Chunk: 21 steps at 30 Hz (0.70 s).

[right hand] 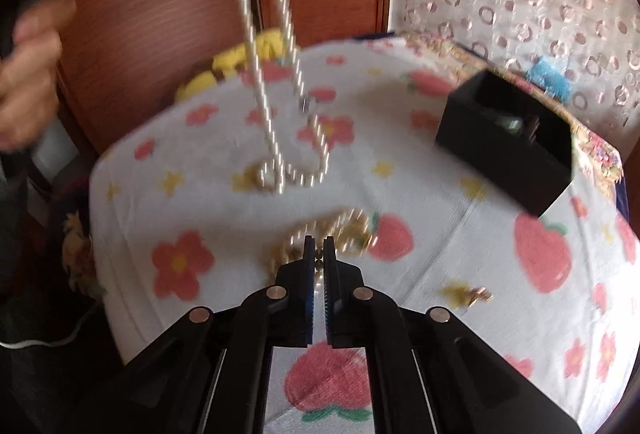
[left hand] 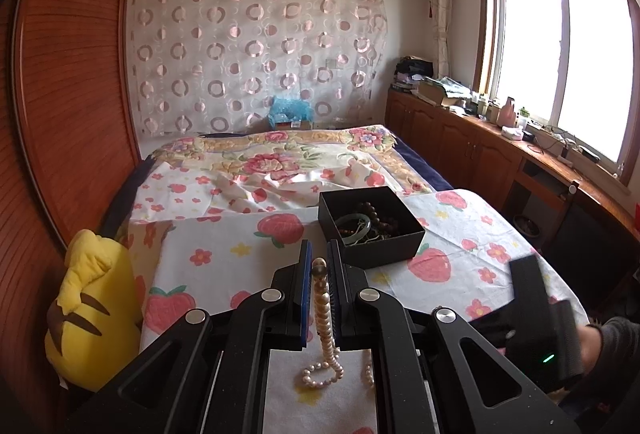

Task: Organize jewelry
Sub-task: 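Close the right tool on the gold chain and pearl strand left on the sheet, then carry the pearls with the left tool to the box while the right tool carries the gold chain there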

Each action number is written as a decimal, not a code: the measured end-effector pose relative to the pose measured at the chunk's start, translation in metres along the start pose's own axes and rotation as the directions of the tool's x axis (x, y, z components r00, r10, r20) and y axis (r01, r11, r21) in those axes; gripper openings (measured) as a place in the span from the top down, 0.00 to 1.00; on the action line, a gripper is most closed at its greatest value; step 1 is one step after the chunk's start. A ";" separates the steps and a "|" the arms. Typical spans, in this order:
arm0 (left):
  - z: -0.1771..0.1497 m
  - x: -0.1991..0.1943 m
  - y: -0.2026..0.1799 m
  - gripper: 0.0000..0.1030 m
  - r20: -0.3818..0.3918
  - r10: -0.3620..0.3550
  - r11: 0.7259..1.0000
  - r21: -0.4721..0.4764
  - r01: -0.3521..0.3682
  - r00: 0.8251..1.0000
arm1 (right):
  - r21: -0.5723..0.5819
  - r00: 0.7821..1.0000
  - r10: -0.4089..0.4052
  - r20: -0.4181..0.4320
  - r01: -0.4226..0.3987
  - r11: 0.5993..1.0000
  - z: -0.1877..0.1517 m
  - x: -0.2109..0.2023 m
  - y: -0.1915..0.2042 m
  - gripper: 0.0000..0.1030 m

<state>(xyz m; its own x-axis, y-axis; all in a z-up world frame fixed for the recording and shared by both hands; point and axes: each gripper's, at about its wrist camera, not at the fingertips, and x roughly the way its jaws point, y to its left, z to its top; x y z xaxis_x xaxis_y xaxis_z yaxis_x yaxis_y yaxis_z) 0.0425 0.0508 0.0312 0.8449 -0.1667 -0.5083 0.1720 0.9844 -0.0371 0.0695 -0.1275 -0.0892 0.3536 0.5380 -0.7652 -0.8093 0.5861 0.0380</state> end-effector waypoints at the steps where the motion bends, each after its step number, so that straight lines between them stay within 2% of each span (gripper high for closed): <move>1: -0.001 0.000 -0.001 0.93 0.001 0.001 1.000 -0.001 -0.001 1.000 | 0.002 1.000 -0.002 0.016 0.002 1.000 0.004 -0.006 -0.001 0.95; 10: -0.004 0.001 -0.001 0.93 0.013 -0.004 1.000 0.001 0.004 1.000 | 0.021 0.984 -0.056 0.171 0.054 0.998 0.044 -0.068 -0.023 0.95; 21: 0.017 0.004 -0.010 0.93 0.036 -0.017 1.000 0.007 0.016 0.999 | 0.050 0.959 -0.122 0.256 0.113 0.992 0.058 -0.114 -0.051 0.95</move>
<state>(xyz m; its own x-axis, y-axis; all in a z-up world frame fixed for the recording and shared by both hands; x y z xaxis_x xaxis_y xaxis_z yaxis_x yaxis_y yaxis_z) 0.0524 0.0394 0.0439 0.8596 -0.1850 -0.4764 0.1894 0.9811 -0.0394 0.0974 -0.1841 0.0333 0.5582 0.5992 -0.5739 -0.7395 0.6730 -0.0166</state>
